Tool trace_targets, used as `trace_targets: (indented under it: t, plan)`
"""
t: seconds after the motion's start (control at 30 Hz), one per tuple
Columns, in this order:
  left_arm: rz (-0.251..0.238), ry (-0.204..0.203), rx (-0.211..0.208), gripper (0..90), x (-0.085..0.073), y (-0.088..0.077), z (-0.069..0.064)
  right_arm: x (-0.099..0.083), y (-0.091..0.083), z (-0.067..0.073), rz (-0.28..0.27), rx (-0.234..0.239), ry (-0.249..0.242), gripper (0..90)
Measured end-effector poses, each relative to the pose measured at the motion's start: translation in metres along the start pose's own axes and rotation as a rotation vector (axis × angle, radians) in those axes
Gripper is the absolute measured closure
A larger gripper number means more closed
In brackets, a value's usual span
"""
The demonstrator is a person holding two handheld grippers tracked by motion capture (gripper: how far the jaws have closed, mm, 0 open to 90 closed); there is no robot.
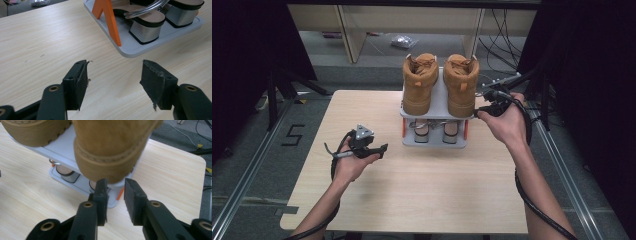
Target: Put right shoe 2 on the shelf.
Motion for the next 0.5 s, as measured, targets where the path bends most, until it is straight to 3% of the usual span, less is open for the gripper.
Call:
trace_targets:
  t: [0.1,0.2,0.27,0.33,0.4,0.43,0.5]
  plan:
    - [-0.03,-0.032,0.003,37.3,-0.002,0.0,0.0,-0.011,0.001,-0.005,-0.01,-0.012,0.006,69.4]
    - [-0.005,-0.005,0.009,37.3,-0.005,-0.004,0.003,-0.023,0.003,-0.008,-0.014,-0.013,0.022,66.2]
    - [-0.026,-0.027,0.018,37.3,-0.007,-0.004,0.003,-0.031,0.006,-0.01,-0.02,-0.015,0.017,64.8]
    - [-0.011,-0.01,0.019,37.3,-0.01,-0.007,0.006,-0.04,0.009,-0.01,-0.02,-0.012,0.039,63.1]
    - [-0.029,-0.033,0.022,37.3,-0.013,-0.007,0.007,-0.048,0.011,-0.01,-0.023,-0.017,0.057,61.8]
    - [-0.009,-0.018,0.019,37.3,-0.015,-0.009,0.009,-0.051,0.012,-0.011,-0.024,-0.017,0.053,61.2]
    - [-0.028,-0.037,0.029,37.3,-0.018,-0.009,0.009,-0.06,0.015,-0.011,-0.025,-0.012,0.072,60.5]
Point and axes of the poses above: each handheld gripper's, and its own axes: y roughly forward along the jaws, x roughly out of its top, z roughly to its left, the point moved 3 cm from there along y, roughly forward along the jaws, and after that the axes turned 4 degrees about -y, right-handed, at the moved point
